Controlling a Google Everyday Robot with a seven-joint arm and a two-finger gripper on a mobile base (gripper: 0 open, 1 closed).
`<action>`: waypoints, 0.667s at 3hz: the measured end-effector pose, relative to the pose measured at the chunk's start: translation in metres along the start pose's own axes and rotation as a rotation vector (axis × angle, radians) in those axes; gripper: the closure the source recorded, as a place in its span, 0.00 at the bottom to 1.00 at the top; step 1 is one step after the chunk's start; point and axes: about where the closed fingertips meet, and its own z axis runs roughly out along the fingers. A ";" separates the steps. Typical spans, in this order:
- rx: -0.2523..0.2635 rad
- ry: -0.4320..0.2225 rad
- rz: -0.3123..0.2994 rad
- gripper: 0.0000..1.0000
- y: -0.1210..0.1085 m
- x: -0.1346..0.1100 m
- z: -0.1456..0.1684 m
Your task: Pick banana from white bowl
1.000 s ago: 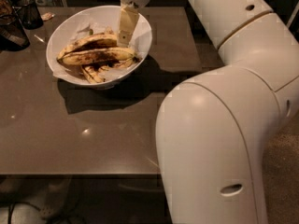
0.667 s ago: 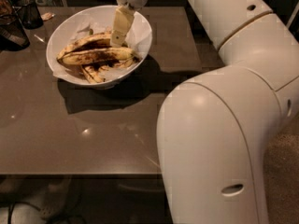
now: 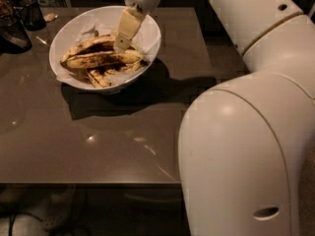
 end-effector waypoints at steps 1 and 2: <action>-0.028 0.011 0.036 0.33 0.000 0.001 0.009; -0.035 0.029 0.057 0.32 -0.001 0.001 0.016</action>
Offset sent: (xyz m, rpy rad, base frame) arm -0.0175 -0.0128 -0.0180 -0.1056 0.1589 -0.0216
